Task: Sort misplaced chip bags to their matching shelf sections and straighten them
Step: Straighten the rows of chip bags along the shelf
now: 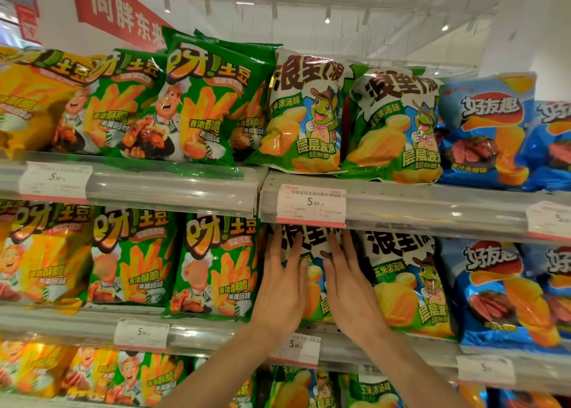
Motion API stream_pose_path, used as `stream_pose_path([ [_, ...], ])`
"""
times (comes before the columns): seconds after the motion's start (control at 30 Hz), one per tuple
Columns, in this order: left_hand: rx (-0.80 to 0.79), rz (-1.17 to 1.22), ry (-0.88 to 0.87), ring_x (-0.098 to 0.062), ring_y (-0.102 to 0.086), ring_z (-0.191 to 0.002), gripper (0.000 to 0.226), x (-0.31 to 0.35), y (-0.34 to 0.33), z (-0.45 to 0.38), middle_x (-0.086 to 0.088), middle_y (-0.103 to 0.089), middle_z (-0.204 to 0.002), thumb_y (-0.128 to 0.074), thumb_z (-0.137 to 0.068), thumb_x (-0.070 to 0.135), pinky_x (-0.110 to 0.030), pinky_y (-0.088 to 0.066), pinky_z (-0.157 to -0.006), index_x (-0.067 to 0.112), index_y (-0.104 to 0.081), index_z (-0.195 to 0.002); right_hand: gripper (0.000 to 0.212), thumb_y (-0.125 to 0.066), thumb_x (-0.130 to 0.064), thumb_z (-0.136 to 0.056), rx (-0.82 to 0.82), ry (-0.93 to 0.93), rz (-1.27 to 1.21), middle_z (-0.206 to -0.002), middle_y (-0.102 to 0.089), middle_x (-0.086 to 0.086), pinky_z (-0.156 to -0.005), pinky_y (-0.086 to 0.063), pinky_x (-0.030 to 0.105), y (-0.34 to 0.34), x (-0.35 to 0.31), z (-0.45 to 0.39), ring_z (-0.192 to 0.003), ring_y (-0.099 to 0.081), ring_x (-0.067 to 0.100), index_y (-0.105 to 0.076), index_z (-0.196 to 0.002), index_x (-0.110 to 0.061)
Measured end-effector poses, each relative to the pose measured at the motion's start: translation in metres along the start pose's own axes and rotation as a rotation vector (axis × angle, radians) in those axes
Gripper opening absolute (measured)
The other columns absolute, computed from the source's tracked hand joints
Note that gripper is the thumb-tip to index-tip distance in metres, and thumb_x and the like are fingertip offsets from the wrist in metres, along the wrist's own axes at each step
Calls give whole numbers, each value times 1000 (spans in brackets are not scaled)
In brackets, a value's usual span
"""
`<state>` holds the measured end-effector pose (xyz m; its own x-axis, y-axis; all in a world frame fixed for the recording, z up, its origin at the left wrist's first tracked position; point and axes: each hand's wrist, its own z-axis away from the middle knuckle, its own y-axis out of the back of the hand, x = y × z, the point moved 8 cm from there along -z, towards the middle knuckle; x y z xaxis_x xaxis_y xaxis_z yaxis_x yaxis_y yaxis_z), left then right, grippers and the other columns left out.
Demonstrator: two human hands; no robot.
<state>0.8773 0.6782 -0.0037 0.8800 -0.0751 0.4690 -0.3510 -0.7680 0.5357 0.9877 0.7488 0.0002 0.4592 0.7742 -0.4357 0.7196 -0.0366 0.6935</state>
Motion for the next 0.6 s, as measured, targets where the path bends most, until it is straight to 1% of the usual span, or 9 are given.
stream_pose_path([
  [0.07,-12,-33,-17,-18,9,-152,54,-4,-1,-2,-1,11,-165,-20,-105,41,-36,-12,-122,23,-21,-157,58,-13,-50,-100,18,-35,-6,-165,10,-14,-95,-54,41,-4,2,4,-136,-47,25,-3,-156,-40],
  [0.17,-30,-41,-26,-18,9,-152,53,-7,-2,-5,-3,9,-165,-24,-106,37,-35,-11,-123,22,-21,-157,56,-18,-46,-103,55,-90,-34,-166,9,-12,-94,-55,42,-9,3,8,-133,-49,27,-3,-156,-39],
  [0.27,-56,-10,-20,-15,9,-152,54,-9,-1,-6,1,10,-165,-22,-105,40,-32,-10,-123,24,-20,-157,57,-19,-45,-101,87,-127,-109,-166,4,-10,-103,-48,44,-10,1,9,-141,-40,26,-6,-156,-39],
  [0.33,-61,-7,-33,-14,8,-152,54,-10,2,-7,2,9,-165,-22,-105,41,-28,-9,-122,26,-20,-157,54,-25,-40,-104,110,-146,-183,-166,0,-10,-112,-40,39,-9,0,8,-147,-30,20,-11,-156,-38],
  [0.4,-70,-10,-41,-13,6,-152,53,-11,3,-9,2,7,-165,-23,-105,41,-26,-8,-121,27,-19,-157,53,-31,-34,-105,136,-165,-240,-166,-4,-10,-112,-34,31,-10,1,8,-148,-24,15,-15,-155,-38],
  [0.47,-83,-22,-44,-15,6,-152,54,-11,3,-10,1,8,-165,-21,-104,42,-25,-6,-121,27,-18,-156,53,-33,-32,-105,151,-182,-267,-165,-7,-9,-115,-32,33,-11,1,9,-149,-22,14,-17,-155,-38],
  [0.53,-81,-29,-53,-15,8,-152,55,-11,3,-8,0,8,-165,-18,-104,43,-28,-6,-122,26,-18,-157,53,-33,-34,-105,130,-184,-273,-165,-7,-8,-118,-31,40,-11,1,9,-150,-19,15,-17,-155,-39],
  [0.57,-76,-35,-63,-16,10,-152,55,-10,3,-7,-2,8,-165,-17,-105,44,-31,-7,-123,25,-18,-157,53,-33,-35,-105,112,-172,-254,-165,-6,-7,-119,-29,40,-9,0,10,-151,-17,15,-17,-155,-39],
  [0.6,-76,-46,-72,-17,11,-152,55,-9,5,-6,-4,8,-165,-17,-105,43,-34,-8,-124,25,-18,-157,53,-32,-35,-105,102,-148,-214,-166,-5,-7,-120,-25,36,-4,-1,10,-151,-15,14,-16,-155,-38],
])
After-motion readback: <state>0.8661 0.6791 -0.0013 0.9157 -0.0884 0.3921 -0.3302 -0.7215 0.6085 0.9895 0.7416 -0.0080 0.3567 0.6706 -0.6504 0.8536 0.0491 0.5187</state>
